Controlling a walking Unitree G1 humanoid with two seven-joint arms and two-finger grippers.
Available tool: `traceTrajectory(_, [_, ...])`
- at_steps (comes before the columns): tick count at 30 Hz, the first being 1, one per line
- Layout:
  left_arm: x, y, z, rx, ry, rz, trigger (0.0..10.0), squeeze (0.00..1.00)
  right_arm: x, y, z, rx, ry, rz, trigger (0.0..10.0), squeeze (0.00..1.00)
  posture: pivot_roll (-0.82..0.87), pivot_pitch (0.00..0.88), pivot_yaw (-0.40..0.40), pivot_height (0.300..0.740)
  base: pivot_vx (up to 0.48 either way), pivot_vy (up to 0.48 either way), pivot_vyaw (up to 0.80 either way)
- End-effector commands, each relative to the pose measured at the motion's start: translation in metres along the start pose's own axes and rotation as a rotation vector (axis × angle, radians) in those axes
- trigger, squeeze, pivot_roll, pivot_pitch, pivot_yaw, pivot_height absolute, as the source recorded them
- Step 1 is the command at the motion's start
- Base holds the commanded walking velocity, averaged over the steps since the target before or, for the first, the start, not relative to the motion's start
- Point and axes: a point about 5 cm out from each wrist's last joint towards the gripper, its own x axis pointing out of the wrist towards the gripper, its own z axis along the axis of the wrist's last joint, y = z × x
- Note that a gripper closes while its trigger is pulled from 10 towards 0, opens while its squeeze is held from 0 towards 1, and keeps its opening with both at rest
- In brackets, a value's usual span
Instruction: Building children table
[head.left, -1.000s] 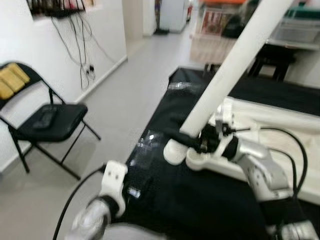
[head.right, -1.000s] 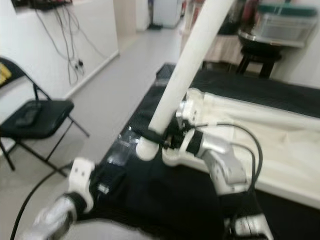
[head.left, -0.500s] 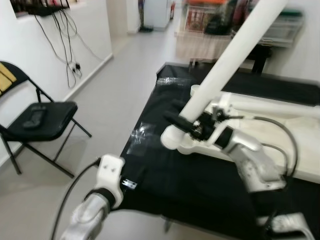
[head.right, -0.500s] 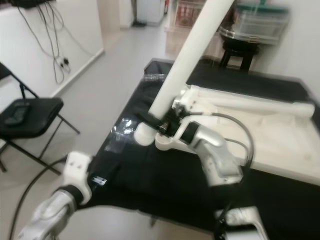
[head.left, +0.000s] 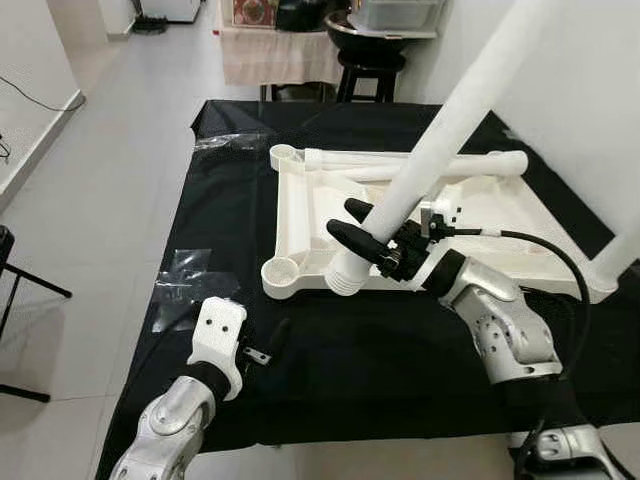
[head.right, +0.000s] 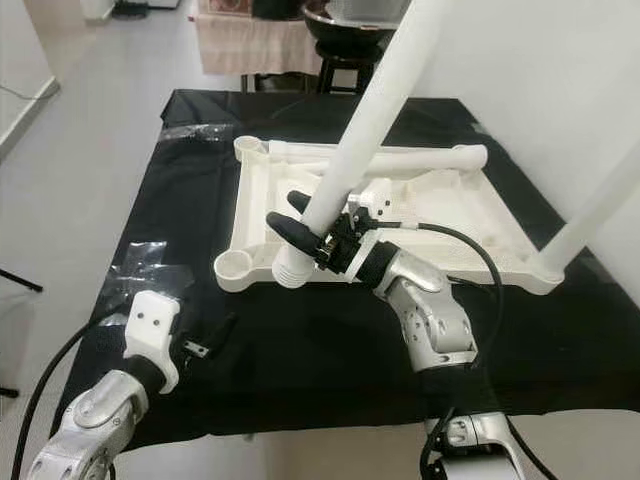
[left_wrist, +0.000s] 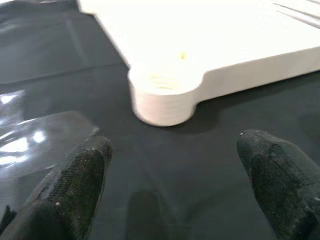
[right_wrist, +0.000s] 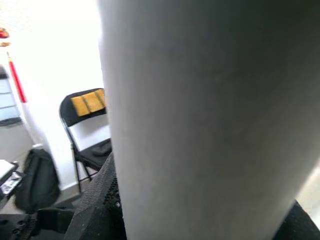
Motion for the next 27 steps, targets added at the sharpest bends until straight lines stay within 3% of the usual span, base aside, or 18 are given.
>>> traceTrajectory(1, [-0.002, 0.000, -0.007, -0.018, 0.019, 0.012, 10.0, 0.00, 0.005, 0.007, 0.002, -0.012, -0.012, 0.044, 10.0, 0.00, 0.10, 0.151, -0.082, 0.740, 0.000, 0.000, 0.00])
traceTrajectory(9, [-0.009, 0.001, -0.013, 0.003, 0.041, 0.065, 10.0, 0.00, 0.030, 0.013, -0.011, -0.039, 0.042, 0.040, 10.0, 0.00, 0.11, 0.182, -0.095, 0.740, 0.000, 0.000, 0.00])
traceTrajectory(11, [-0.013, 0.004, -0.013, 0.014, 0.043, 0.109, 10.0, 0.00, 0.045, 0.005, -0.008, -0.062, 0.024, -0.037, 10.0, 0.00, 0.14, 0.200, -0.107, 0.740, 0.000, 0.000, 0.72])
traceTrajectory(16, [-0.017, 0.007, -0.012, 0.019, 0.042, 0.138, 10.0, 0.00, 0.056, -0.004, -0.003, -0.016, -0.018, -0.126, 10.0, 0.00, 0.15, 0.208, -0.111, 0.740, 0.000, 0.000, 0.80])
traceTrajectory(19, [-0.021, 0.005, -0.012, 0.022, 0.044, 0.144, 10.0, 0.00, 0.064, -0.015, 0.005, -0.009, -0.042, -0.212, 10.0, 0.00, 0.16, 0.228, -0.115, 0.740, 0.000, 0.000, 0.00])
traceTrajectory(21, [-0.023, 0.003, -0.011, 0.022, 0.042, 0.134, 10.0, 0.00, 0.066, -0.013, 0.008, -0.021, -0.045, -0.167, 10.0, 0.00, 0.17, 0.252, -0.114, 0.740, 0.000, 0.000, 0.00])
traceTrajectory(23, [-0.026, -0.006, -0.009, 0.020, 0.036, 0.102, 10.0, 0.00, 0.068, -0.007, 0.014, -0.059, -0.045, -0.017, 10.0, 0.00, 0.17, 0.272, -0.116, 0.740, 0.000, 0.000, 0.00])
traceTrajectory(27, [-0.030, -0.014, -0.003, 0.013, 0.017, 0.061, 10.0, 0.00, 0.065, -0.009, 0.019, -0.091, -0.025, 0.091, 10.0, 0.00, 0.16, 0.325, -0.118, 0.740, 0.000, 0.000, 0.00])
